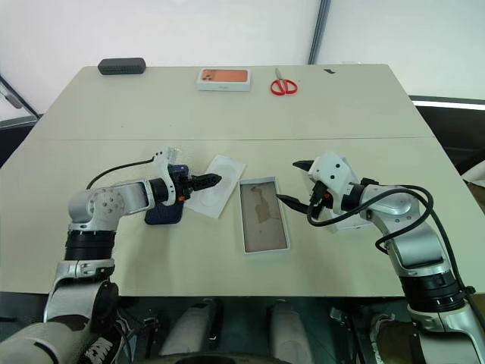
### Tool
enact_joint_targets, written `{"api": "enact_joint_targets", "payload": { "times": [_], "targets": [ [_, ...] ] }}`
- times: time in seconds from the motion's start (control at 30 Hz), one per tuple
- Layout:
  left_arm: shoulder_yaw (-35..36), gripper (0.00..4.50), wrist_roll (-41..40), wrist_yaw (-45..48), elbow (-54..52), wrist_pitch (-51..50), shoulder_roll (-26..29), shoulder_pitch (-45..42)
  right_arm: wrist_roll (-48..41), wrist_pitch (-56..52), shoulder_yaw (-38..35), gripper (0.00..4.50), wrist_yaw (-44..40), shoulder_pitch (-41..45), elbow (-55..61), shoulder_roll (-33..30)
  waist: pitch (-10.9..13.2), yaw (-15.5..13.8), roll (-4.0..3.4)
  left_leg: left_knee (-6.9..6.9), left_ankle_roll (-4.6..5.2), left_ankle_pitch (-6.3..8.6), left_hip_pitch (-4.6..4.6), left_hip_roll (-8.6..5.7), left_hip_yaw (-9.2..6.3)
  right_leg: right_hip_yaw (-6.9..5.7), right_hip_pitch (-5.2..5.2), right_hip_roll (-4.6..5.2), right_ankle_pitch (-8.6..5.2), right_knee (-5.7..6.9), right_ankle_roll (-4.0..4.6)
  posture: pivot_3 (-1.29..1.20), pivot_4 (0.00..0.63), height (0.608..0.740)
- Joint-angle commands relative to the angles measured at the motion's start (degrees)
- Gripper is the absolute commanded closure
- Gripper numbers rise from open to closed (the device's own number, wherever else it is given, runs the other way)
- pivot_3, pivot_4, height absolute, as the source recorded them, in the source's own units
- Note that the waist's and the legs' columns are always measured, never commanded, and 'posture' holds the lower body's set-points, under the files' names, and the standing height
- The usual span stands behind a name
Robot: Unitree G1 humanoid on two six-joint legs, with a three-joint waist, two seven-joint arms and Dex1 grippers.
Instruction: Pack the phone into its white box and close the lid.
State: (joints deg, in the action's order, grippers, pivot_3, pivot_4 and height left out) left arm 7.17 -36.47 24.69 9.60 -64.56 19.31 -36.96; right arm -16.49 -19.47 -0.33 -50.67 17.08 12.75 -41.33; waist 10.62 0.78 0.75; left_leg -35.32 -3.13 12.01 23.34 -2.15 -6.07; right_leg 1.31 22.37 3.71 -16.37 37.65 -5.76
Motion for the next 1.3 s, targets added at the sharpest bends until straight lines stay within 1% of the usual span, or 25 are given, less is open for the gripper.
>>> {"api": "enact_joint_targets", "payload": {
  "times": [0.03, 0.07, 0.13, 0.23, 0.43, 0.6, 0.7, 0.73, 0.77, 0.87, 0.9, 1.17, 1.27, 1.3],
  "targets": [
    [1.2, 0.0, 0.9, -2.3, 4.8, -3.2, -0.9, -2.9, -0.1, 1.1, -0.8, 0.04, 0.6, 0.8, 2.0, 0.4, 0.0, -0.1, 0.01, 0.0, 0.0, 0.0, -0.01, 0.0, 0.0, 0.0, -0.01, 0.01, 0.0, 0.0, 0.0, 0.0, 0.15, 0.74],
    [1.5, 0.0, 0.8, -2.6, 5.4, -4.1, -1.3, -3.6, -0.1, 1.2, -0.8, 0.04, 0.7, 0.8, 2.0, 0.5, 0.0, -0.1, 0.02, -0.01, 0.0, 0.0, 0.0, -0.01, -0.01, -0.01, -0.02, 0.01, 0.0, 0.0, 0.0, 0.0, 0.15, 0.74],
    [-0.3, 0.0, 1.3, -1.3, 4.9, -4.6, -1.0, -3.7, -0.1, 1.3, -0.9, 0.04, 0.9, 0.8, 2.1, 0.6, 0.0, 0.0, 0.02, -0.02, 0.0, 0.0, 0.0, -0.02, -0.01, -0.02, -0.03, 0.02, 0.0, 0.0, -0.01, 0.0, 0.15, 0.74],
    [0.2, 0.0, 0.2, -1.1, 4.4, -7.5, -1.8, -3.4, -0.2, 1.2, -0.9, 0.04, 1.3, 0.6, 2.4, 0.6, 0.0, 0.0, 0.01, -0.02, 0.0, 0.0, -0.01, -0.01, -0.02, -0.01, -0.02, 0.02, 0.0, 0.0, -0.01, 0.0, 0.15, 0.74],
    [4.3, 0.0, -1.8, -2.0, 3.5, -11.8, -4.1, -3.5, -0.1, 1.3, -0.9, 0.04, 1.7, 0.5, 2.4, 0.7, 0.0, -0.1, 0.01, -0.02, 0.0, 0.0, 0.0, -0.01, -0.02, -0.02, -0.03, 0.04, 0.0, 0.0, -0.01, 0.0, 0.15, 0.74],
    [5.6, 0.0, -2.4, -1.8, 1.5, -14.0, -4.2, -3.1, -0.1, 1.2, -0.7, 0.04, 1.9, 0.6, 2.5, 0.8, 0.0, -0.1, 0.01, -0.02, -0.01, 0.0, 0.0, -0.02, -0.02, -0.01, -0.02, 0.05, -0.01, -0.01, -0.01, 0.0, 0.15, 0.74],
    [5.8, 0.83, -2.0, -1.7, 1.4, -14.1, -3.5, -2.4, -0.1, 1.3, -0.5, 0.0, 1.9, 1.0, 2.0, 0.8, 0.0, 0.0, 0.01, -0.01, -0.01, 0.0, 0.0, -0.02, -0.02, -0.01, -0.02, 0.05, -0.01, -0.01, -0.01, 0.0, 0.15, 0.74],
    [6.0, 1.25, -2.3, -1.6, 0.9, -14.7, -3.4, -1.9, 0.1, 1.5, -0.4, 0.0, 1.8, 1.0, 2.0, 0.7, 0.0, 0.0, 0.01, -0.01, -0.01, 0.0, 0.0, -0.02, -0.02, -0.01, -0.01, 0.04, -0.01, -0.01, -0.01, 0.0, 0.15, 0.74],
    [6.1, 1.8, -2.4, -1.6, 0.4, -14.9, -3.3, -1.6, 0.1, 1.5, -0.4, 0.0, 1.8, 1.1, 2.0, 0.7, 0.0, 0.0, 0.02, -0.01, -0.01, 0.0, 0.0, -0.02, -0.02, -0.01, -0.01, 0.04, -0.01, -0.01, -0.01, 0.0, 0.15, 0.74],
    [6.5, 3.23, -2.3, -1.9, -0.1, -15.6, -3.5, -0.8, 0.0, 1.3, -0.5, 0.0, 1.8, 1.2, 2.0, 0.8, 0.0, 0.0, 0.01, 0.0, -0.01, -0.01, 0.0, -0.01, -0.03, -0.01, 0.01, 0.04, 0.0, -0.01, -0.01, 0.0, 0.15, 0.74],
    [6.2, 3.65, -2.1, -1.8, -0.2, -15.3, -3.3, -0.4, -0.1, 1.2, -0.5, 0.0, 1.8, 1.2, 2.1, 0.8, 0.0, 0.0, 0.01, 0.0, -0.01, -0.01, 0.0, -0.01, -0.03, -0.01, 0.01, 0.04, -0.01, -0.01, -0.01, 0.0, 0.15, 0.74],
    [6.2, 3.65, -1.3, -1.3, 0.4, -13.9, -3.4, 0.9, -0.2, 1.1, -0.6, 0.0, 2.0, 1.1, 2.4, 1.0, 0.0, 0.0, 0.02, 0.01, -0.01, -0.01, 0.0, 0.0, -0.03, -0.01, 0.01, 0.03, -0.01, -0.01, -0.01, 0.0, 0.15, 0.74],
    [6.8, 4.47, -1.8, -1.5, 0.8, -14.3, -3.9, 1.0, -0.1, 1.0, -0.6, 0.0, 2.0, 1.1, 2.5, 1.1, 0.0, 0.0, 0.01, 0.01, -0.02, -0.01, 0.0, 0.0, -0.04, -0.01, 0.0, 0.04, -0.01, -0.01, -0.01, 0.0, 0.15, 0.74],
    [6.9, 4.47, -1.7, -1.6, 0.8, -14.2, -4.0, 1.0, -0.1, 1.0, -0.6, 0.0, 2.0, 1.1, 2.5, 1.1, 0.0, 0.0, 0.01, 0.01, -0.02, -0.01, 0.0, 0.0, -0.04, 0.0, -0.01, 0.05, -0.01, -0.01, -0.01, 0.0, 0.15, 0.74]
  ]
}}
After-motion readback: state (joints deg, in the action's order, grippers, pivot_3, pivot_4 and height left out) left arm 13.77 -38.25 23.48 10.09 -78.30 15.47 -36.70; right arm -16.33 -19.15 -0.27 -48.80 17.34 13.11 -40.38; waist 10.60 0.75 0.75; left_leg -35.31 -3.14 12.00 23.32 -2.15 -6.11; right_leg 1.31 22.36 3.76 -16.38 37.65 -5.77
